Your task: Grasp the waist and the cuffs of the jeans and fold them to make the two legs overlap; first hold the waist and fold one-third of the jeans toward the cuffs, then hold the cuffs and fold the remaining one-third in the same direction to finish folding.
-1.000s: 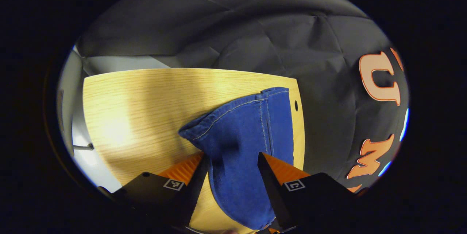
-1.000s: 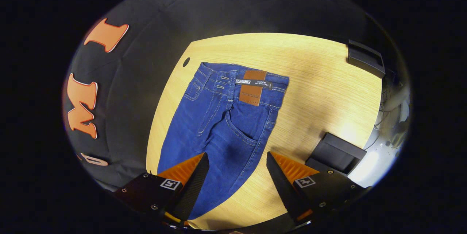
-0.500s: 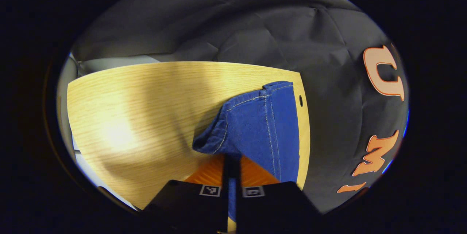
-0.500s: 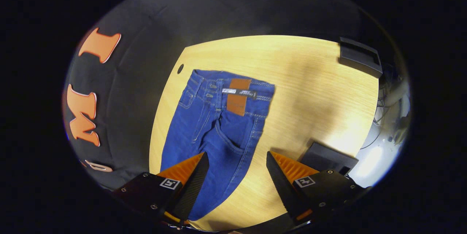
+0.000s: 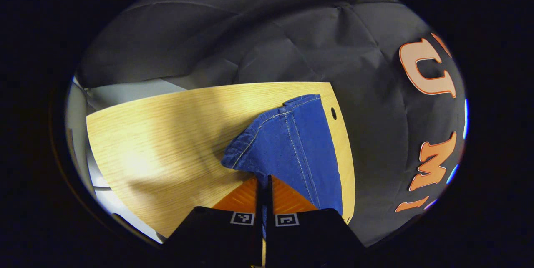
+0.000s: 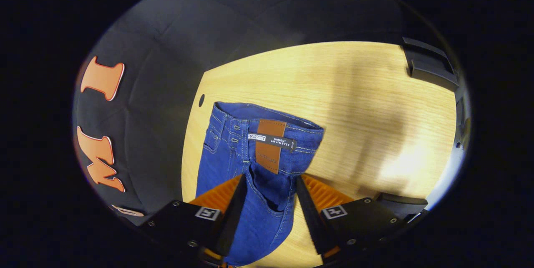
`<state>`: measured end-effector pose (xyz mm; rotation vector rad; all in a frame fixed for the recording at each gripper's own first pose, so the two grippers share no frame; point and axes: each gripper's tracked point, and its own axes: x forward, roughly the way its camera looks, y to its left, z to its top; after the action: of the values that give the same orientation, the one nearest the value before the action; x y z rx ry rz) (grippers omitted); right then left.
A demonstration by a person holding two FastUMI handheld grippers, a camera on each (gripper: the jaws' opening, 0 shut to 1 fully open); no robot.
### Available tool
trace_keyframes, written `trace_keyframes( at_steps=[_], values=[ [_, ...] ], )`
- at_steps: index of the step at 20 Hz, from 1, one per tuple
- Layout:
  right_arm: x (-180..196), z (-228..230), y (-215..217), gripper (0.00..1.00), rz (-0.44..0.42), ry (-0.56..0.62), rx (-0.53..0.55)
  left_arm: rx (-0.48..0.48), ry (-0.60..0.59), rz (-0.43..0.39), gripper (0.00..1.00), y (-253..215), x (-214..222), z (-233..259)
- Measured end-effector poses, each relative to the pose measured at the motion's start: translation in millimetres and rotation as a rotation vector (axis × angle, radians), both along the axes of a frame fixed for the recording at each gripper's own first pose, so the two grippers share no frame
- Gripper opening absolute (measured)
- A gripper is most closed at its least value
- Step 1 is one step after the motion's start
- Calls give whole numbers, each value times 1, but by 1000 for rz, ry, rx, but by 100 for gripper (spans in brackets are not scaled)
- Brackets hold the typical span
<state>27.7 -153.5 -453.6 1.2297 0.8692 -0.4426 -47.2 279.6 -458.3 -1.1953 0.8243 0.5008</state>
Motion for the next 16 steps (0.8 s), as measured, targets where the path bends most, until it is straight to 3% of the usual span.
trace_keyframes(
  at_steps=[1,2,4,5,6,8,13,16],
  values=[
    [-6,-4,2,68,1,46,9,10,-3,4,4,2,-1,6],
    [-8,-9,0,51,-38,70,25,11,-11,3,4,3,-1,11],
    [1,-8,5,19,-39,50,56,18,-22,7,4,6,-2,19],
    [1,-1,9,19,-49,26,76,21,-16,10,4,7,-1,21],
    [8,-2,8,11,-60,11,90,8,-7,7,4,6,-1,20],
    [3,5,2,5,-88,28,87,8,-2,15,4,7,0,25],
    [11,44,-1,5,-131,32,69,22,-15,19,3,28,13,45],
    [25,57,8,5,-124,37,44,-7,-9,-76,3,21,24,36]
  ],
)
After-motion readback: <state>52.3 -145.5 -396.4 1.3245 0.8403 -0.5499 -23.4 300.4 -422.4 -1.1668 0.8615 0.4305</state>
